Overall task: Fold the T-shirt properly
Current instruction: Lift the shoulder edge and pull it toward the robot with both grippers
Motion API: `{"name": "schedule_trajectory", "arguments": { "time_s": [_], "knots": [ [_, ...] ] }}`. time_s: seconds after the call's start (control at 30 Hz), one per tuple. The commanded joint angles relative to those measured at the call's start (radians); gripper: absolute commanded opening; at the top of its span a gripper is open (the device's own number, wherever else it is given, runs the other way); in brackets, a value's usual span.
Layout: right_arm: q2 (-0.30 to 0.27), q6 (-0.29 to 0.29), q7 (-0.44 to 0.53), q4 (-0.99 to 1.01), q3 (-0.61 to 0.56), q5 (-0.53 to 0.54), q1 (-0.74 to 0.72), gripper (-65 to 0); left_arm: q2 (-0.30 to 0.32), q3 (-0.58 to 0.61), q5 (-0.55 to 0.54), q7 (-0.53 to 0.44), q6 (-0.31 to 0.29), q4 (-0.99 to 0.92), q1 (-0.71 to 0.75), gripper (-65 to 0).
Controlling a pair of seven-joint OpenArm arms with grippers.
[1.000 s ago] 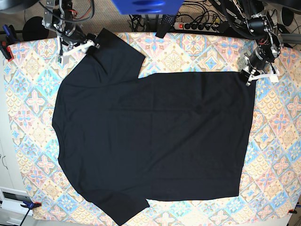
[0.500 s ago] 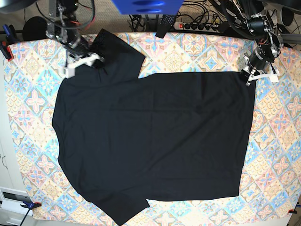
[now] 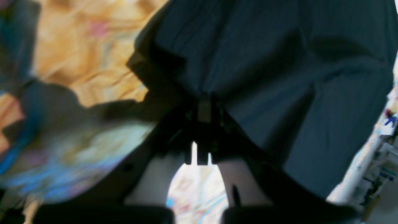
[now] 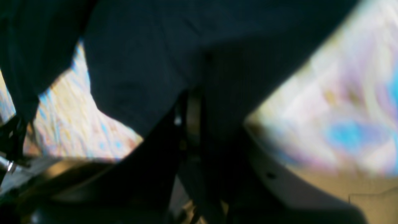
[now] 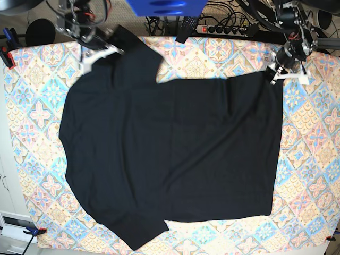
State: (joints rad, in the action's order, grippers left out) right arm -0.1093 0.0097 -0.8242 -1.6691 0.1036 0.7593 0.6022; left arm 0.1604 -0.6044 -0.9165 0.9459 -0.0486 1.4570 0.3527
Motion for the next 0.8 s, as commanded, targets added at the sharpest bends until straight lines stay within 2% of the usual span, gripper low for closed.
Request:
{"name": "schedule_trajectory", "arguments": {
  "time_s": [0.0, 0.23, 0.4, 0.47, 0.53, 0.67, 0.77],
  "knots": [
    [-0.011, -0.004, 0.004, -0.026, 0.028, -0.005, 0.02, -65.0, 0.015, -0.005, -0.009, -0.008, -0.006, 0.034, 0.012, -65.0],
    [-0.011, -0.004, 0.003, -0.124, 0.117, -0.005, 0.137, -65.0, 0.04, -0.005, -0.011, -0.008, -0.006, 0.104, 0.13, -65.0],
    [-0.011, -0.004, 0.003, -0.179, 0.135, -0.005, 0.198, -65.0, 0.043, -0.01, -0.013, -0.008, -0.007, 0.106, 0.185, -65.0],
    [-0.011, -0.004, 0.003, -0.202, 0.135, -0.005, 0.213, -65.0, 0.043, -0.013, -0.013, -0.008, -0.026, 0.124, 0.211, -65.0],
    [-0.011, -0.004, 0.003, -0.223, 0.135, -0.005, 0.213, -65.0, 0.043, -0.013, -0.013, -0.009, -0.046, 0.166, 0.233, -65.0],
    [-0.011, -0.004, 0.003, -0.23, 0.135, -0.005, 0.212, -65.0, 0.035, -0.013, -0.013, -0.011, -0.047, 0.25, 0.233, -65.0],
    [-0.011, -0.004, 0.003, -0.236, 0.135, -0.005, 0.152, -65.0, 0.035, -0.012, -0.013, -0.009, -0.046, 0.296, 0.191, -65.0]
  ]
}}
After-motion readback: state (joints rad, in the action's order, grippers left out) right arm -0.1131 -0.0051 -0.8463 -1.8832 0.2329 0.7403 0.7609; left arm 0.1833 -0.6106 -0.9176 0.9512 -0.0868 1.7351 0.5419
